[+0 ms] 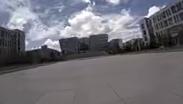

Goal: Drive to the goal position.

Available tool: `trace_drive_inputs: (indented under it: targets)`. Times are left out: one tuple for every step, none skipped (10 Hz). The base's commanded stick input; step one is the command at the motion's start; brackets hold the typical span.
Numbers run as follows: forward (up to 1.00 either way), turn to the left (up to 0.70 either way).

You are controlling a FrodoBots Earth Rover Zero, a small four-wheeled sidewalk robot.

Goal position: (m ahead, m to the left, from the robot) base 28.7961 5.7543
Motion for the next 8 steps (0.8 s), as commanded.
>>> trace_drive_inputs:
  targets:
    - [0.7, 0.14]
    - [0.7, 0.13]
    - [0.7, 0.13]
    - [0.7, 0.13]
    - [0.7, 0.13]
    - [0.7, 0.13]
    - [0.7, 0.12]
    - [0.7, 0.13]
